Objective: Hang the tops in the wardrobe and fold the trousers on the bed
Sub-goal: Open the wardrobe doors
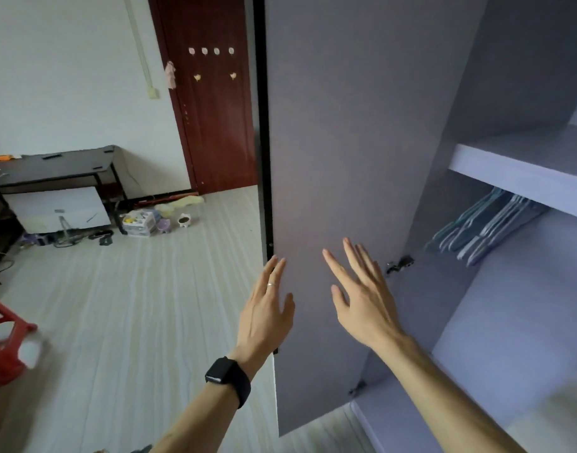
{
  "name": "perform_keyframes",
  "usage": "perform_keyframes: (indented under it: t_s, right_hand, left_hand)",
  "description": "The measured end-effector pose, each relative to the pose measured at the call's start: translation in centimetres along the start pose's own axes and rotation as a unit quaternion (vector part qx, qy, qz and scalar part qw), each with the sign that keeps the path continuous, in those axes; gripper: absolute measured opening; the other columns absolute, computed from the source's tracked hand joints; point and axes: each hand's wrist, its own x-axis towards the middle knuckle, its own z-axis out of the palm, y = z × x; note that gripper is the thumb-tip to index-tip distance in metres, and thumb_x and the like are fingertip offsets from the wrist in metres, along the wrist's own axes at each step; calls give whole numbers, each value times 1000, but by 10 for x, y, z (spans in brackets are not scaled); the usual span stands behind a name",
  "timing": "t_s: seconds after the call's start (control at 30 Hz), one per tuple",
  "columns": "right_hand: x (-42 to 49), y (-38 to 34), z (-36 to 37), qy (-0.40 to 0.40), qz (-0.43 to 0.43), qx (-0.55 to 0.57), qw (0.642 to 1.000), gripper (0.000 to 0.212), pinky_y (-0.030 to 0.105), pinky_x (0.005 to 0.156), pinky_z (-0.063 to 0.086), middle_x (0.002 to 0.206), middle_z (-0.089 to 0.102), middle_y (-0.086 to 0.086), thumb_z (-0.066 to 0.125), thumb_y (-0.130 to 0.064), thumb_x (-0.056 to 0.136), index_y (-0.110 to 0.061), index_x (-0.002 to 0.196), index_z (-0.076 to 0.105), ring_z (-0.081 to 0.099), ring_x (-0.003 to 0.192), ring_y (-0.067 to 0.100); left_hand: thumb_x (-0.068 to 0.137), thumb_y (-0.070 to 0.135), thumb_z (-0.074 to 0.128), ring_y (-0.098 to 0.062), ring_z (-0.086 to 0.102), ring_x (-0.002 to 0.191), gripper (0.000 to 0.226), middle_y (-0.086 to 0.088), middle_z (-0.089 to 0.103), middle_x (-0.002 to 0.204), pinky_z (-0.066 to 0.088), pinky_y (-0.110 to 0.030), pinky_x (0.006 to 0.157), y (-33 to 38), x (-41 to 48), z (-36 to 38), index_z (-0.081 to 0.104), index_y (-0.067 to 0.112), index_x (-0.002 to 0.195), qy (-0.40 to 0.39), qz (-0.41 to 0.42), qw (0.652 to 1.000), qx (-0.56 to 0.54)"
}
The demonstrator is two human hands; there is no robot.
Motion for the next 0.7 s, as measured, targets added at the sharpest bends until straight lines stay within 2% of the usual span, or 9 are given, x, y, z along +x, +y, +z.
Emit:
perform_keyframes:
  t_s: [0.1, 0.2, 0.33, 0.43, 0.57, 0.7]
  right_hand:
    - [-82, 25, -28, 53, 56, 9, 997, 63, 39, 120, 24, 169, 11, -8, 56, -28, 98, -38, 156, 33, 9, 156, 18]
    - [-159, 53, -52, 71, 124, -17, 990, 57, 40, 118, 33, 168, 17, -8, 55, -29, 99, -35, 154, 39, 14, 155, 18]
    - [-225, 81, -90, 107, 202, -68, 971, 52, 25, 117, 24, 166, 24, -6, 57, -25, 97, -30, 149, 49, 21, 153, 21]
    - [-256, 97, -130, 165, 278, -128, 937, 49, 33, 117, 28, 163, 31, -1, 56, -26, 96, -25, 145, 53, 27, 151, 25]
    - [-266, 113, -190, 232, 300, -216, 900, 49, 38, 119, 32, 163, 32, 5, 57, -27, 95, -19, 143, 56, 30, 150, 28]
    - [-249, 125, -238, 303, 319, -319, 840, 52, 47, 121, 27, 164, 26, 12, 59, -26, 94, -18, 146, 53, 21, 152, 32]
  left_hand:
    - [99, 30, 58, -6, 41, 140, 64, 19, 25, 160, 44, -20, 96, 30, -18, 22, 27, 34, 155, -27, 30, 997, -73]
    - [97, 28, 62, -3, 46, 134, 60, 19, 40, 150, 39, -16, 100, 61, -38, 56, 37, 32, 152, -75, 47, 987, -131]
    - [98, 29, 61, -3, 46, 132, 56, 16, 47, 144, 37, -17, 100, 104, -57, 103, 40, 32, 150, -182, 77, 966, -167]
    - [97, 29, 62, -4, 49, 127, 53, 15, 50, 139, 40, -18, 97, 153, -63, 136, 44, 33, 147, -249, 113, 940, -203]
    - [98, 33, 62, 1, 47, 128, 52, 16, 50, 139, 30, 1, 93, 224, -54, 168, 44, 36, 146, -315, 150, 896, -274]
    - [96, 35, 65, 5, 48, 127, 56, 22, 49, 143, 37, -11, 101, 286, -32, 192, 43, 36, 148, -363, 150, 846, -360]
